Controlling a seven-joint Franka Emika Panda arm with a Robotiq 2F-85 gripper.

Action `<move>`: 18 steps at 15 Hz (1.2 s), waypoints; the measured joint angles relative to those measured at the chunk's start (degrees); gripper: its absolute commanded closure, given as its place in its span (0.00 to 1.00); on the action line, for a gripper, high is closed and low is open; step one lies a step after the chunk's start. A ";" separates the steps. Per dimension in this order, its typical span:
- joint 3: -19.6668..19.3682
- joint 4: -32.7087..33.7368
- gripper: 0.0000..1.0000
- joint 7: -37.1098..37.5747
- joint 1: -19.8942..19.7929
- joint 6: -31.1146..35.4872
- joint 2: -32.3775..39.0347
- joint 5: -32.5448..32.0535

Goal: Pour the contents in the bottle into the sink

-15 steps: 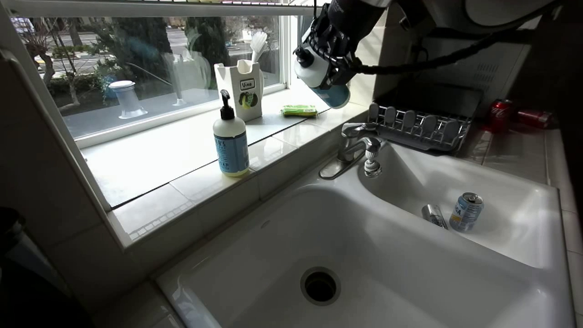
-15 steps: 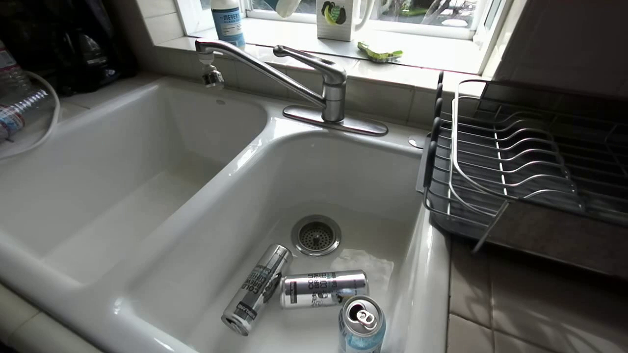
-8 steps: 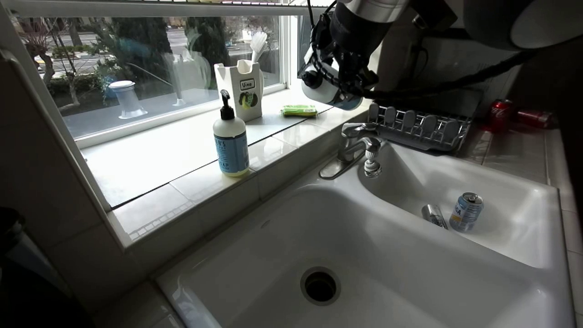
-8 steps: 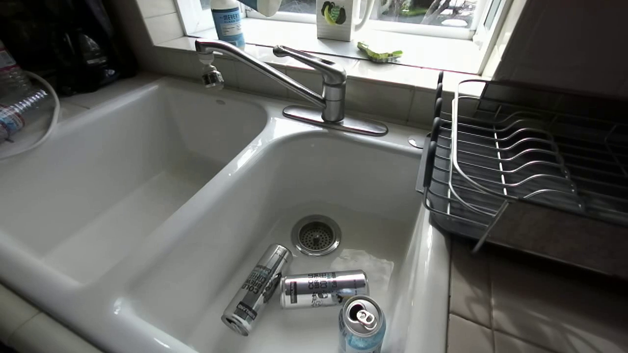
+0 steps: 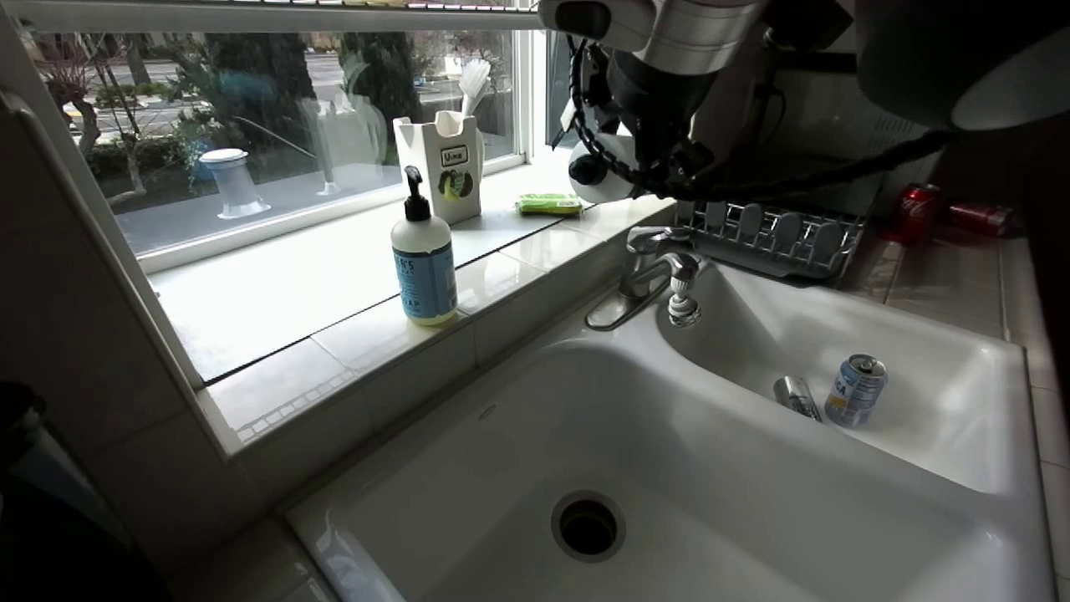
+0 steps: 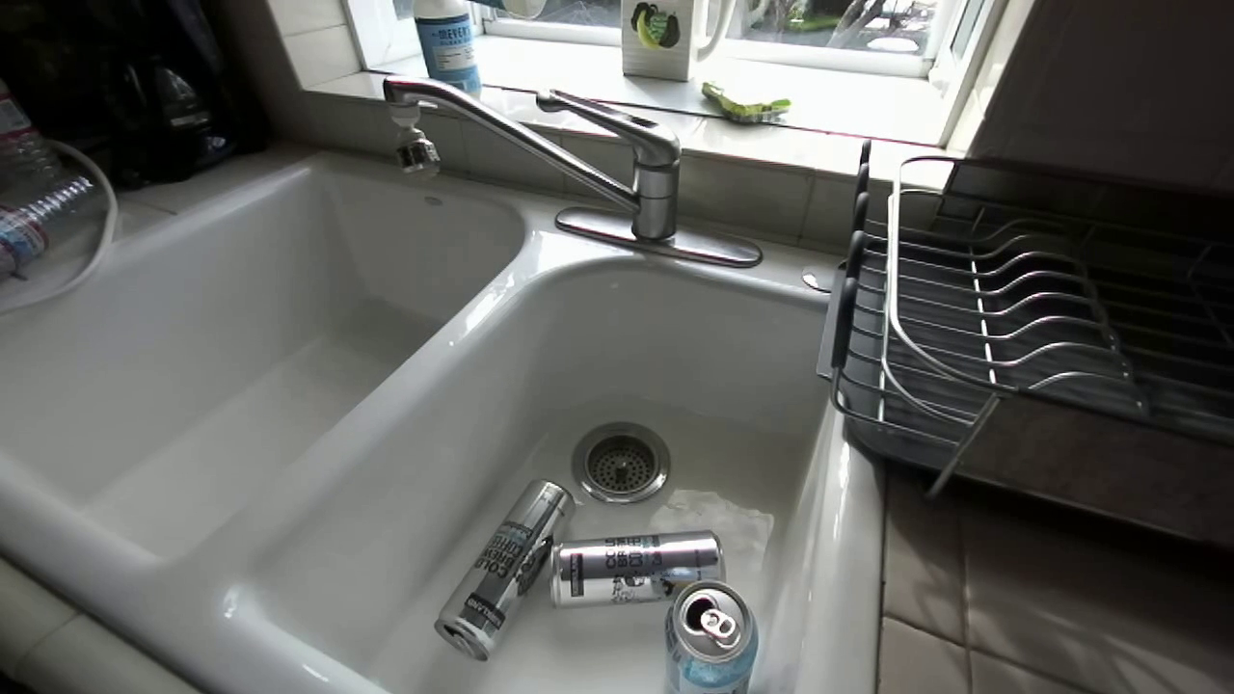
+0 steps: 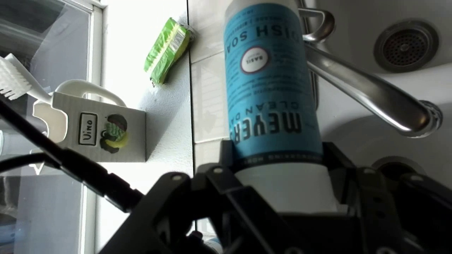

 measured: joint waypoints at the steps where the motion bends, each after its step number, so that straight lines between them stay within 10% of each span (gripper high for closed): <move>1: 0.98 0.01 0.62 -0.39 0.69 -1.92 0.24 -1.69; 18: 6.15 -0.55 0.62 -17.14 6.46 -15.05 3.71 -28.21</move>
